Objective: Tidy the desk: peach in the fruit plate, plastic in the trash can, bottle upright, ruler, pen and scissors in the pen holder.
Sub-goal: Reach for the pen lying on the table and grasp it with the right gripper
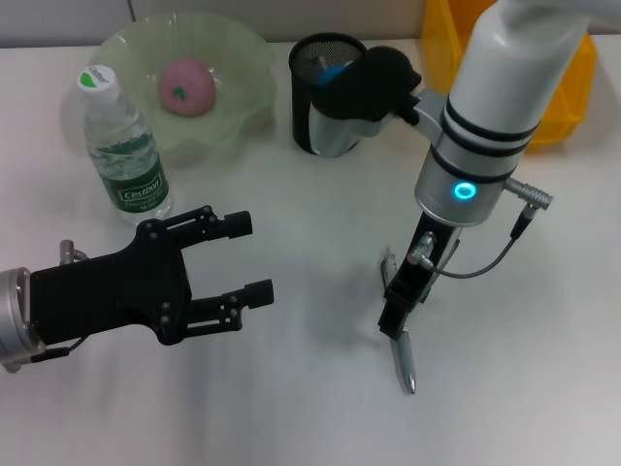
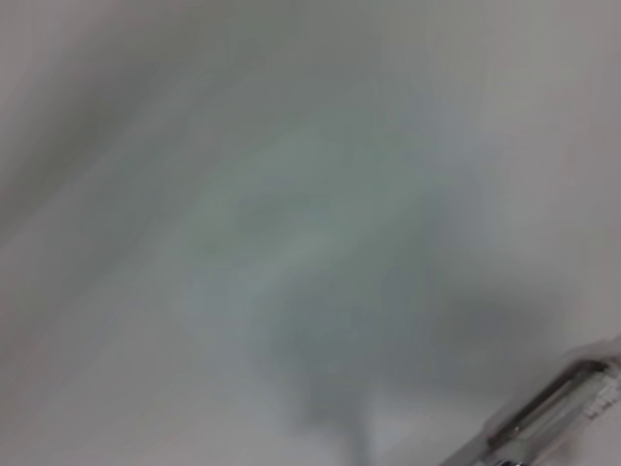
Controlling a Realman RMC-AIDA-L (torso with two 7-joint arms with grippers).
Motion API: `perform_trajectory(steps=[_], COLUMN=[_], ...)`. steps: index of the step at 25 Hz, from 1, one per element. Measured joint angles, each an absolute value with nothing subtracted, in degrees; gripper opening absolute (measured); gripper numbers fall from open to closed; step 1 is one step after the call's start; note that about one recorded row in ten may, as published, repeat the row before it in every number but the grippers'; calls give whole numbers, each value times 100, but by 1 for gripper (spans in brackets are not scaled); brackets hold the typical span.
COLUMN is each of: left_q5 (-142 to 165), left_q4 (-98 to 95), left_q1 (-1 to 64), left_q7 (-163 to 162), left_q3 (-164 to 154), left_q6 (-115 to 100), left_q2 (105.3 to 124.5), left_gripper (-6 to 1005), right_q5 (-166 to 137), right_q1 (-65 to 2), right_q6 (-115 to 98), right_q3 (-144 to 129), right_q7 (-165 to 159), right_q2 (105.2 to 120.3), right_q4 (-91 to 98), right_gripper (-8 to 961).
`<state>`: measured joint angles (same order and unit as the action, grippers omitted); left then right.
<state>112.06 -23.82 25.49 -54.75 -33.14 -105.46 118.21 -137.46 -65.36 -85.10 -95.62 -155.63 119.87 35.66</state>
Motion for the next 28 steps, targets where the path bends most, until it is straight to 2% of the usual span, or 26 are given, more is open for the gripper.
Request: perform_trajectory(steps=[28], left_q5=[11206], left_q4=[-2382], left_q1=[2540], left_q7=[-5449], left_q3=[-3358], left_q6=[-10596], left_q2=[11830], left_gripper=[787], right_q5=[-13393], right_q1=[-6524], right_q6=[-7969], right_q3=[-10576], right_q7=[-15819], right_q2=[11988], right_q4=[3690], right_gripper=[526])
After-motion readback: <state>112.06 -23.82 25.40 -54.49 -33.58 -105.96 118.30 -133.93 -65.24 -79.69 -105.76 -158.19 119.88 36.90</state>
